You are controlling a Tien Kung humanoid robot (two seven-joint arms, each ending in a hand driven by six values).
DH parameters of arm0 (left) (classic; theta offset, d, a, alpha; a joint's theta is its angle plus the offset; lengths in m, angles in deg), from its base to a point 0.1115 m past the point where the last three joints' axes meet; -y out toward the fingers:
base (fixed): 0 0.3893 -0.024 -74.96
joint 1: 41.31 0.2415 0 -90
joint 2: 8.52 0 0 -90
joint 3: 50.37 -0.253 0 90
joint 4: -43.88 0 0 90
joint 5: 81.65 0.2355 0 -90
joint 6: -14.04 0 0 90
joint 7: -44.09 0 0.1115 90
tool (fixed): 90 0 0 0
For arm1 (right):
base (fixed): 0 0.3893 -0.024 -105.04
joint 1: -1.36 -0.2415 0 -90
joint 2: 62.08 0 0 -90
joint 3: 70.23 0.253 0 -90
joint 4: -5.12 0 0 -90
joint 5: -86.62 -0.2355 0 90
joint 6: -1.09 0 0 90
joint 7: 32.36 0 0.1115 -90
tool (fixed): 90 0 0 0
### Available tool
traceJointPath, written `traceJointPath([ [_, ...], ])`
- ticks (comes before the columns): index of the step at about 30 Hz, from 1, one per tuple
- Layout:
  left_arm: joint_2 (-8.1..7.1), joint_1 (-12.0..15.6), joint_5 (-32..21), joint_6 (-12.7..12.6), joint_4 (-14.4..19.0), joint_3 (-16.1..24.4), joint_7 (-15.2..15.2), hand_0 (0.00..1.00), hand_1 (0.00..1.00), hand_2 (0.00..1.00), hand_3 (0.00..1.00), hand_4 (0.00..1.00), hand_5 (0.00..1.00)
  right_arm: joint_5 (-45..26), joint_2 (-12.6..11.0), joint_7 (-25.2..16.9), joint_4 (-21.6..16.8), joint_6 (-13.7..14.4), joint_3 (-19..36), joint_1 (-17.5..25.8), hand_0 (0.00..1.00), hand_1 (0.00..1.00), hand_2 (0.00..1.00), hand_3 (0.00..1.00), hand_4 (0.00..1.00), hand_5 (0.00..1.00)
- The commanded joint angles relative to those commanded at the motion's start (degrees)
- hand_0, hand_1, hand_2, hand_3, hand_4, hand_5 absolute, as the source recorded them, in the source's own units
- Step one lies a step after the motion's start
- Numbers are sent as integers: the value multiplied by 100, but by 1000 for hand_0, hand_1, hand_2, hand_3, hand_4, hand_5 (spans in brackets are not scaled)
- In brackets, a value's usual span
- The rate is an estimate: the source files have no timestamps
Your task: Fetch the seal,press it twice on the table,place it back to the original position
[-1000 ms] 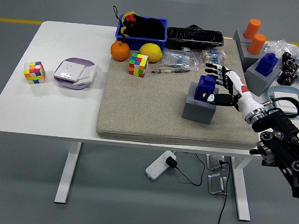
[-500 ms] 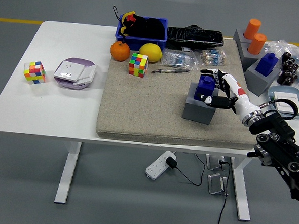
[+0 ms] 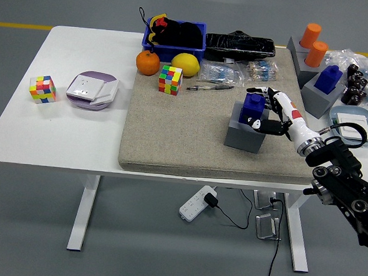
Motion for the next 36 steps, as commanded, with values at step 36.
traceJointPath([
  [36,-41,44,-13,-3,1,-13,-1,720,694,685,725,641,236,590,-495,26,-1187,488,771,318,522,390,399,425,644,2],
])
